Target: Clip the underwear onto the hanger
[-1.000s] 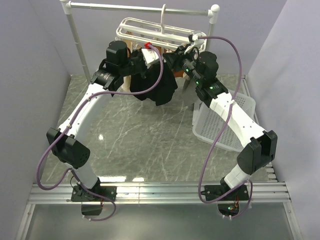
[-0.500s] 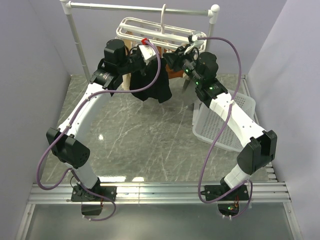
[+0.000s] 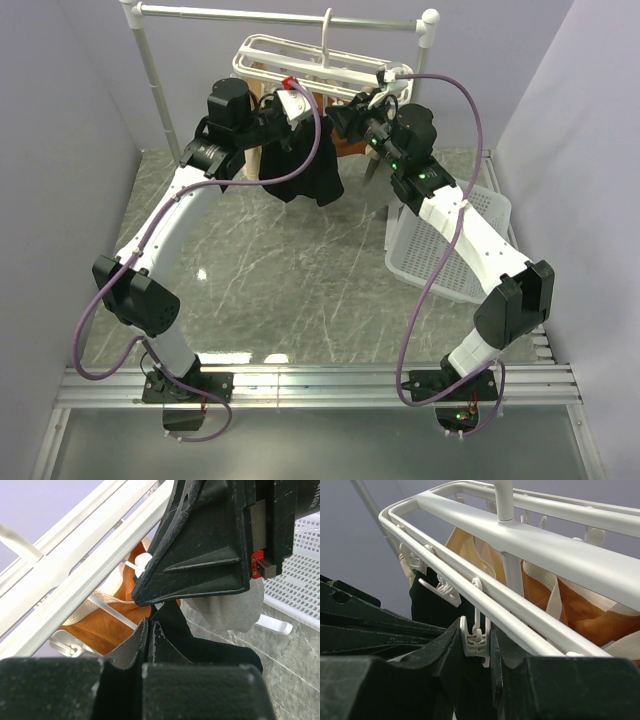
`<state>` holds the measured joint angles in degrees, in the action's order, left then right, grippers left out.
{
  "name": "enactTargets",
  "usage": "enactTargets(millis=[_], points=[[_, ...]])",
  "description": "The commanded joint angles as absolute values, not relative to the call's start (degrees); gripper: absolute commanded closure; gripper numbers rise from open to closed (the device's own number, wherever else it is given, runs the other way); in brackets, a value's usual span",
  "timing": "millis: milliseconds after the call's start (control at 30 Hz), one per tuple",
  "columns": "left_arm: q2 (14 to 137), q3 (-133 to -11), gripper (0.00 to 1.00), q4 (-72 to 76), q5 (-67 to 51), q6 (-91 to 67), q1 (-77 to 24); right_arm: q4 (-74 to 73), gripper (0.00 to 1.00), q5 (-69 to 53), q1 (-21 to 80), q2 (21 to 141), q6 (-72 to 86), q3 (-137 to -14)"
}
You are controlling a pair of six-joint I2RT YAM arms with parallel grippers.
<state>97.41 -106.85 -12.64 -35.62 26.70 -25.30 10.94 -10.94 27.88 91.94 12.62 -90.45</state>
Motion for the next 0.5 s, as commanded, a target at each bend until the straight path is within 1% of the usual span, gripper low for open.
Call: enactTargets(millis=[0, 300, 400, 467], points=[[96.85, -108.72, 1.0, -9.32, -37.53, 26.28, -25.14, 3.34, 0.71, -12.57, 28.83, 91.49, 13.62, -90.79], [97.65, -109.34, 1.0, -8.44, -37.88, 25.84, -25.14, 2.99, 0.67, -13.71, 28.39, 90.97, 15.91, -91.76], [97.82, -109.42, 1.0, -7.74, -37.88, 25.14, -25.14, 2.81, 0.65, -14.06, 28.39, 90.88, 16.43, -92.11], [98.0, -109.42, 1.0, -7.56, -38.06, 25.14, -25.05, 2.64, 0.61, -14.15, 28.48, 90.97, 16.61, -92.28]])
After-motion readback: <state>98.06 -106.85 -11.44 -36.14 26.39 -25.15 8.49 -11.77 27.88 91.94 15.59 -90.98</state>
